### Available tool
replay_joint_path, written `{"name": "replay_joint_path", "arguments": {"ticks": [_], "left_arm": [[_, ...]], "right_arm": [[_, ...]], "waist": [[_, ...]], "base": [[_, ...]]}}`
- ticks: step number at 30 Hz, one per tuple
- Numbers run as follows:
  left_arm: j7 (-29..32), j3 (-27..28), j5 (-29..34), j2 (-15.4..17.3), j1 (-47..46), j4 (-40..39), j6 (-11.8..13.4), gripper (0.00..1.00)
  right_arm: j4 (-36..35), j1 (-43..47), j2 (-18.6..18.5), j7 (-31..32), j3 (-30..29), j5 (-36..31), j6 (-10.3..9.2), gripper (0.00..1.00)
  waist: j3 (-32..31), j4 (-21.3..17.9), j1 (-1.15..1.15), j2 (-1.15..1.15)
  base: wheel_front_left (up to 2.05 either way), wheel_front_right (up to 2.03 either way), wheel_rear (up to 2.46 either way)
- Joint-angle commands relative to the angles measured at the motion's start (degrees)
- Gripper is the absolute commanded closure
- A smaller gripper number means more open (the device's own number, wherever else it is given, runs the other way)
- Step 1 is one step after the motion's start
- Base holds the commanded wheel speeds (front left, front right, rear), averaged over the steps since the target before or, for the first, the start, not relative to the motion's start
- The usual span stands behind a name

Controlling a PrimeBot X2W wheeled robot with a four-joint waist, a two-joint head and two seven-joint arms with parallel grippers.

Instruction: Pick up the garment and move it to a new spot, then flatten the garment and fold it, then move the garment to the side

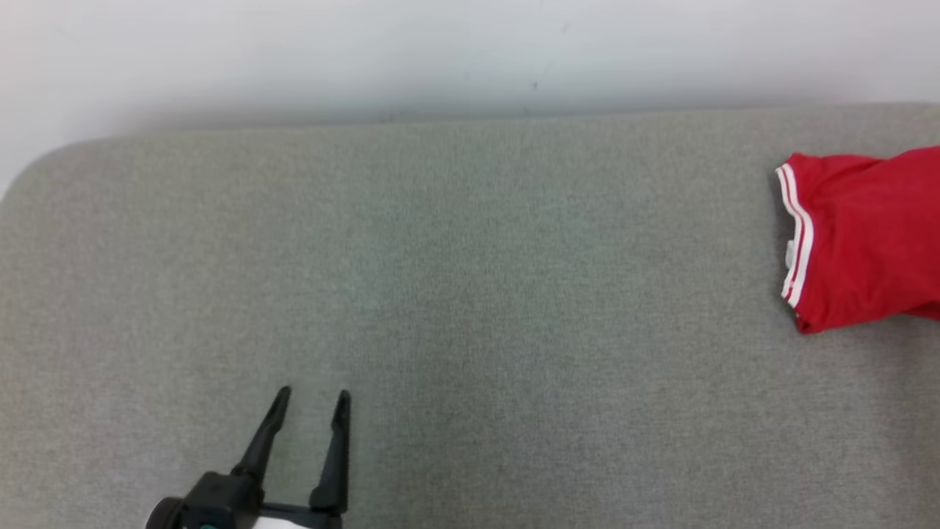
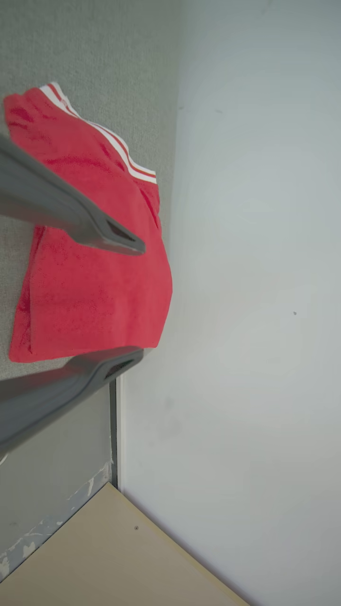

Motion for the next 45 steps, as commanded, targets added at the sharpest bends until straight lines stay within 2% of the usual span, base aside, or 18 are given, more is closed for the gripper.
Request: {"name": "replay_joint_path", "arguments": {"ticks": [1,6,11,19,28,44,45], "left_arm": [[-0.06,0.61,-1.04,0.21,1.19,-0.48,0.54,0.0],[-0.06,1.52,-1.32,0.2,4.63,-0.53,1.98,0.0],[-0.06,1.79,-0.92,0.2,7.49,-0.96,2.93,0.0],[-0.06,2.05,-1.24,0.2,9.96,0.31,2.4,0.0],[-0.06,1.64,-1.79,0.2,10.49,1.35,1.41,0.0],[-0.06,0.86,-1.51,0.21,10.78,3.31,2.11,0.0],[0.0,0.78,-1.81,-0.01,10.26,3.35,2.03,1.0]], "right_arm": [[-1.57,2.84,1.09,-1.1,-0.68,-1.02,-0.01,0.0],[-8.66,13.31,7.76,-6.47,-1.14,-5.11,-0.01,0.0],[-12.63,21.15,13.27,-10.8,-0.65,-9.17,-0.04,0.0],[-14.92,28.26,22.18,-13.36,0.07,-13.51,-0.05,0.0],[-16.21,29.95,25.88,-13.29,1.33,-16.13,-0.05,0.0],[-15.36,29.24,26.66,-13.31,1.97,-16.78,-0.05,0.0],[-15.47,29.14,26.73,-13.17,1.94,-16.63,0.04,1.0]], "waist": [[-3.37,-0.28,0.0,0.0],[-9.15,-0.25,0.0,0.0],[-12.7,-0.56,0.0,0.0],[-15.51,-1.39,0.0,0.0],[-16.63,-2.07,0.0,0.0],[-17.04,-0.71,0.0,0.0],[-17.03,-0.7,0.0,0.0]], "base": [[0.0,0.0,0.0],[0.0,0.0,0.0],[0.0,0.0,0.0],[0.0,0.0,0.0],[0.0,0.0,0.0],[0.0,0.0,0.0],[0.0,0.0,0.0]]}}
